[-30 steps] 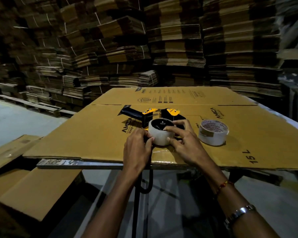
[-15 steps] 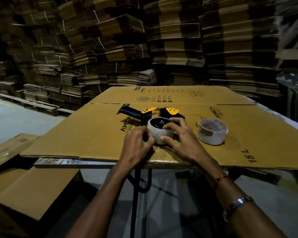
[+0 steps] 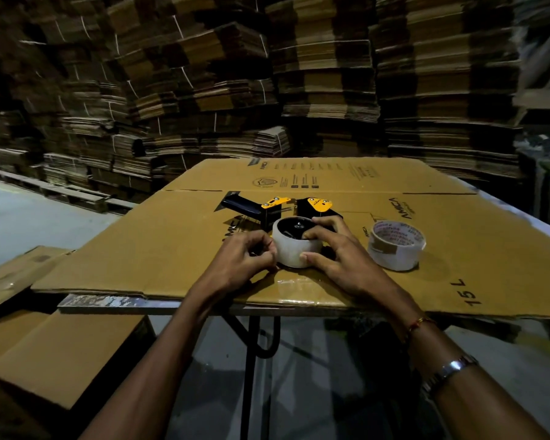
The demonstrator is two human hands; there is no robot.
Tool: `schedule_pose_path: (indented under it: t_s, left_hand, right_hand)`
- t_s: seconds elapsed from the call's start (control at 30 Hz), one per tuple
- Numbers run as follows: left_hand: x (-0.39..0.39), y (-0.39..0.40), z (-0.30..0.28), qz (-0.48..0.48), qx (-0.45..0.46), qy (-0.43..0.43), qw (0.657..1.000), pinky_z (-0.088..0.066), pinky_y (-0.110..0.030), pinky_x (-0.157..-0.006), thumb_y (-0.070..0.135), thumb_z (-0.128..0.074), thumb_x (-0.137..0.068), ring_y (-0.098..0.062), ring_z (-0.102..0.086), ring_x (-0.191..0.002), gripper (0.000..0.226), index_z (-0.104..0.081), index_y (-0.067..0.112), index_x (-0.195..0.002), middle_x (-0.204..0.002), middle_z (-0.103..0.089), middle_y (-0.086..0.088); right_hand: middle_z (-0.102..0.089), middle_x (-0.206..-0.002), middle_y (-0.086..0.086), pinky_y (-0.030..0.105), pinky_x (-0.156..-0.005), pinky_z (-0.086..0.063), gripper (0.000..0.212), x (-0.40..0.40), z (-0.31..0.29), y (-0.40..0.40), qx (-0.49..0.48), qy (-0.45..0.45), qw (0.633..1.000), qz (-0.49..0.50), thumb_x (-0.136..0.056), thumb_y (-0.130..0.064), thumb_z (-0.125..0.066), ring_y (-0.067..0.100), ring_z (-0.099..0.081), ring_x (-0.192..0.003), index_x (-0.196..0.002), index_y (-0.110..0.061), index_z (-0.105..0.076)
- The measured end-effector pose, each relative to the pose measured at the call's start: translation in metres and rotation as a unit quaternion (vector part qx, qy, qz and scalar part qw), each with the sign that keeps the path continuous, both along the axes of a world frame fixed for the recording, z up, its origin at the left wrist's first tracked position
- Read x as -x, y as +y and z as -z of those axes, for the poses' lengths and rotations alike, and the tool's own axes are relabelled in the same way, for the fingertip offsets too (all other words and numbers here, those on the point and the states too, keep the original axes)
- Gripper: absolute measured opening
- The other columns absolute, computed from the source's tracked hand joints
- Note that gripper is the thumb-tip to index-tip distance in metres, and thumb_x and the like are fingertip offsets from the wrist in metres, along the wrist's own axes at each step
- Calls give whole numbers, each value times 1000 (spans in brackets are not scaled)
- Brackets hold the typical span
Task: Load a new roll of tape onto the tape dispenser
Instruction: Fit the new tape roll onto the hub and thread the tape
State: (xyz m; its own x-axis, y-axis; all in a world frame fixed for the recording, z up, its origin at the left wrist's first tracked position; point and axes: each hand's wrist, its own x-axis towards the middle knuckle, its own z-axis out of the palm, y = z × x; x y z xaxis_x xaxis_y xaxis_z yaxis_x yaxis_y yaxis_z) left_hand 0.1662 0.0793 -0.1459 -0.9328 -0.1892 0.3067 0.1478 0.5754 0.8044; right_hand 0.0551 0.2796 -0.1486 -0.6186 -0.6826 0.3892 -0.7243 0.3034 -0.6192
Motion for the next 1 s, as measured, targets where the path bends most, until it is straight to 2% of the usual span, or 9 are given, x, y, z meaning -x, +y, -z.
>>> schedule_pose_path:
  t_s: [0.1, 0.23, 0.33, 0.43, 0.5, 0.63, 0.73, 0.87, 1.0]
  left_hand:
    - [1, 12, 3, -65, 28, 29, 997, -55, -27, -72, 9, -65, -91, -15, -67, -83, 7, -67, 13, -86, -86, -69, 0]
    - [1, 36, 15, -183, 81, 108, 974, -52, -22, -72, 10, -66, -92, -14, -63, -83, 6, -65, 16, -90, -90, -67, 1]
    - [1, 43, 22, -188, 114, 138, 966, -55, -29, -76, 20, -66, -94, -14, -61, -88, 9, -61, 16, -99, -98, -62, 1]
    - [4, 48, 26, -205, 175, 151, 951, -53, -26, -70, 27, -70, -92, -13, -56, -83, 18, -57, 17, -99, -96, -56, 2]
    - [4, 49, 26, -212, 200, 168, 942, -48, -21, -66, 25, -70, -92, -12, -54, -80, 16, -56, 17, -96, -91, -56, 3]
    - [7, 41, 22, -205, 207, 188, 938, -53, -34, -67, 18, -63, -95, -14, -55, -79, 6, -59, 14, -94, -91, -58, 1]
    - [9, 39, 17, -199, 236, 184, 933, -47, -32, -68, 17, -63, -95, -16, -52, -79, 5, -59, 13, -92, -92, -56, 0]
    - [10, 31, 13, -167, 171, 160, 958, -56, -39, -77, 20, -63, -95, -17, -56, -91, 4, -63, 16, -95, -101, -52, 0]
    - [8, 26, 3, -120, 62, 114, 984, -56, -31, -91, 16, -66, -94, -13, -56, -108, 6, -64, 21, -92, -114, -51, -1]
  right_hand:
    - [-34, -145, -12, 25, -99, -32, 28, 1, 0, 0, 6, -7, 1000, -3, -91, -32, -69, 5, -33, -130, -117, -33, -62]
    - [-35, -145, -12, 26, -100, -34, 27, 2, 1, -1, 11, -13, 1000, -2, -90, -31, -70, 11, -35, -134, -116, -34, -62]
    - [-34, -146, -11, 27, -100, -34, 28, 2, 0, -1, 7, -10, 1000, 1, -90, -31, -70, 11, -35, -134, -116, -32, -62]
    - [-34, -145, -11, 25, -99, -33, 28, 1, 0, -1, 8, -5, 1000, 3, -90, -31, -70, 9, -35, -132, -117, -30, -63]
    - [-36, -144, -10, 23, -98, -33, 29, 0, 0, -1, 10, 0, 1000, 1, -90, -32, -69, 6, -35, -129, -119, -29, -63]
    - [-36, -141, -12, 21, -98, -33, 29, 0, 0, 0, 14, 2, 1000, 0, -90, -32, -70, 3, -35, -126, -118, -29, -63]
    - [-36, -142, -13, 16, -95, -33, 28, 1, 0, 0, 14, -2, 1000, -3, -91, -32, -69, 3, -35, -127, -117, -30, -63]
    - [-35, -143, -14, 19, -97, -34, 27, 3, 2, 0, 10, -7, 1000, -8, -90, -33, -69, 6, -36, -131, -117, -33, -62]
    - [-34, -142, -15, 22, -99, -35, 25, 3, 2, 0, 12, -10, 1000, -11, -90, -34, -69, 7, -36, -131, -115, -36, -61]
